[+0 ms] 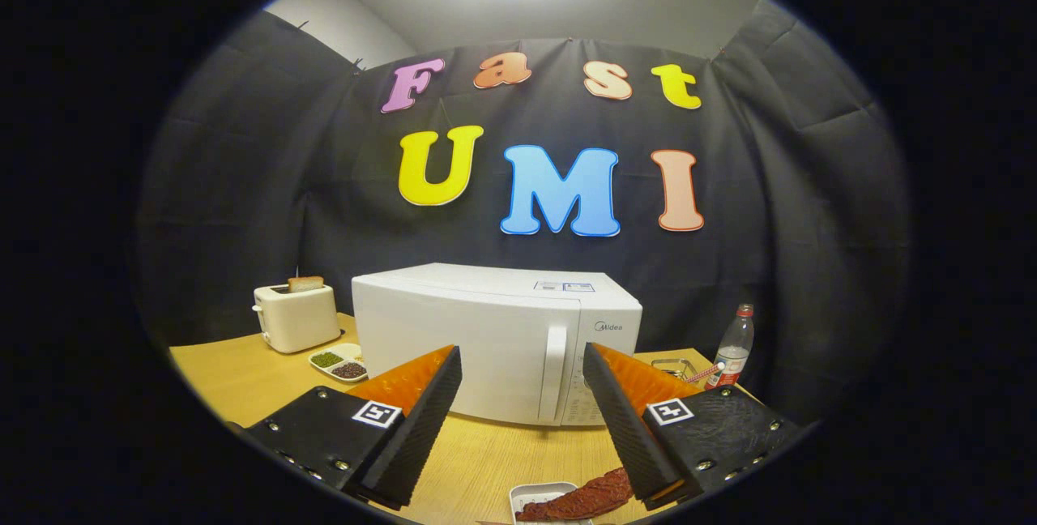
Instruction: Open the microwave, put the food inside, and close the microwave door.
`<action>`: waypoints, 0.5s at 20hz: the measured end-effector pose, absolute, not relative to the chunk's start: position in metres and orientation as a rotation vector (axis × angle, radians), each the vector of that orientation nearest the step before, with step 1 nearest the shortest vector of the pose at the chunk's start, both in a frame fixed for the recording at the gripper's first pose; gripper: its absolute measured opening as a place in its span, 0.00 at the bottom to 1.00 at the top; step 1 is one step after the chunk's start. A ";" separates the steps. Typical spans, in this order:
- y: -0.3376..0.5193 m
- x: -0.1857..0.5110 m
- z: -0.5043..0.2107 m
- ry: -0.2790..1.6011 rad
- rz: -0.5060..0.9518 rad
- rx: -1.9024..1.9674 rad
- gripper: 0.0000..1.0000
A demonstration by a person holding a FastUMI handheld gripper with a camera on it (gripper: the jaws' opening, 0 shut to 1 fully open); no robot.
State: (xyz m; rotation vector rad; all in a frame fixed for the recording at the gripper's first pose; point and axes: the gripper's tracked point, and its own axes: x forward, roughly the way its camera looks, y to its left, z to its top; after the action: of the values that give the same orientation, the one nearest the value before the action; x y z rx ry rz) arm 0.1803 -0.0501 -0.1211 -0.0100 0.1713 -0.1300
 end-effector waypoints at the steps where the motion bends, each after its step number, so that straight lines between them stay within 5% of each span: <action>1: -0.053 0.189 -0.125 0.171 -0.140 -0.008 0.95; 10: -0.087 0.258 -0.194 0.241 -0.204 0.045 0.91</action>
State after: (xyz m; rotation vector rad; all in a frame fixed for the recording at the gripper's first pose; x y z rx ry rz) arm 0.2576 -0.0867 -0.1941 0.0455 0.2414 -0.2043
